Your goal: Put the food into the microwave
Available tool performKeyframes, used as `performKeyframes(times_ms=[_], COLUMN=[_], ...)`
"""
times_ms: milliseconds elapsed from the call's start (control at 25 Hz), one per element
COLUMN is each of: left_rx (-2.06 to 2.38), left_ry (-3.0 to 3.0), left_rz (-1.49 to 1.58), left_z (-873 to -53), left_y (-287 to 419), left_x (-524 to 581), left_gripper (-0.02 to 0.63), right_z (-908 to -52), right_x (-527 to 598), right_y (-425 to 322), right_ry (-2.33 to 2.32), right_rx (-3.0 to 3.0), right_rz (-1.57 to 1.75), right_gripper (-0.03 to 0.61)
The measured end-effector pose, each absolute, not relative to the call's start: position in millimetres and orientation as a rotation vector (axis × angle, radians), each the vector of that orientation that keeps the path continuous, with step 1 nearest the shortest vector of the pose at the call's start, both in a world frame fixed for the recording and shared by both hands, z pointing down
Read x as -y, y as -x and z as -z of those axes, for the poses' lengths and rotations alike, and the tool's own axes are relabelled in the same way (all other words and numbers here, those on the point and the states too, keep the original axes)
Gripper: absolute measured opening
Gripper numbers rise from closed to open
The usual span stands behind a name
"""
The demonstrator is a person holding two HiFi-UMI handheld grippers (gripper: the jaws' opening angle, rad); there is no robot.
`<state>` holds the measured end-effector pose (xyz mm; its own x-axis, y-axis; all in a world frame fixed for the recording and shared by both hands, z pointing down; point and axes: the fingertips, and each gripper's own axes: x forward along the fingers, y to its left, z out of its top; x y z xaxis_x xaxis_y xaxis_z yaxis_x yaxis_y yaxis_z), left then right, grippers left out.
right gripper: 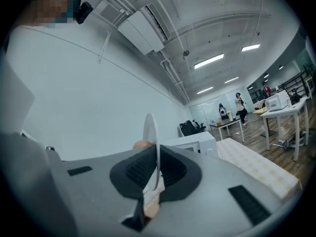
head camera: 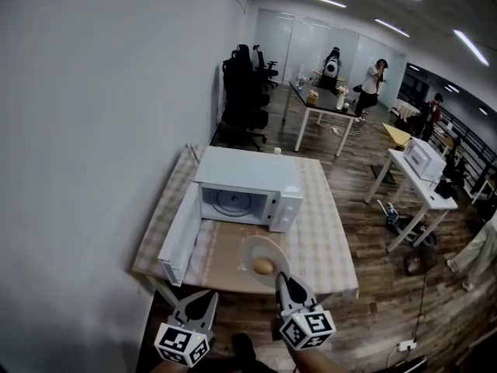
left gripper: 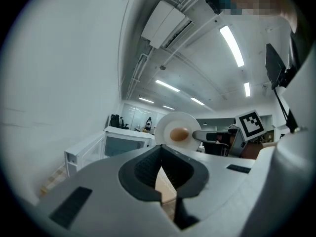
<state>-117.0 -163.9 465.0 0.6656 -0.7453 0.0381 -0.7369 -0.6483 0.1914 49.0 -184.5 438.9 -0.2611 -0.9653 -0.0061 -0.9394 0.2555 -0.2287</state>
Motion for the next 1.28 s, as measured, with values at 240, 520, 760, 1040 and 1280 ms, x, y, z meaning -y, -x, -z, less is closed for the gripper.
performKeyframes(times_ms=[240,520,760,1040,1280], left_rx=[1.274,1.331,1.37,1.411,1.434], left_ry=[-2.667,-2.645,-2.621,-2.592,-2.514], left_rz=[0.046,0.017,-0.019,-0.087,-0.12], left_z=[-467,-466,-472,-494,-518], left_y=[114,102,90,78,70], left_x=[198,241,279,318,344], left_gripper=[0.008,0.008,0.008,0.008,0.008], right_z=[-451,-464,-485,-516,-548], right_x=[228,285,336,381,412], right_y=[-55,-68,-72,-76,-84], right_ry=[1.776,1.75,1.722,1.662,1.643], right_rx=[-2.399,-2.418,-2.449,-2.471,-2.468], right_rz=[0.317,0.381,0.477,0.586,0.732], right_gripper=[0.017,0.017,0.017,0.017,0.017])
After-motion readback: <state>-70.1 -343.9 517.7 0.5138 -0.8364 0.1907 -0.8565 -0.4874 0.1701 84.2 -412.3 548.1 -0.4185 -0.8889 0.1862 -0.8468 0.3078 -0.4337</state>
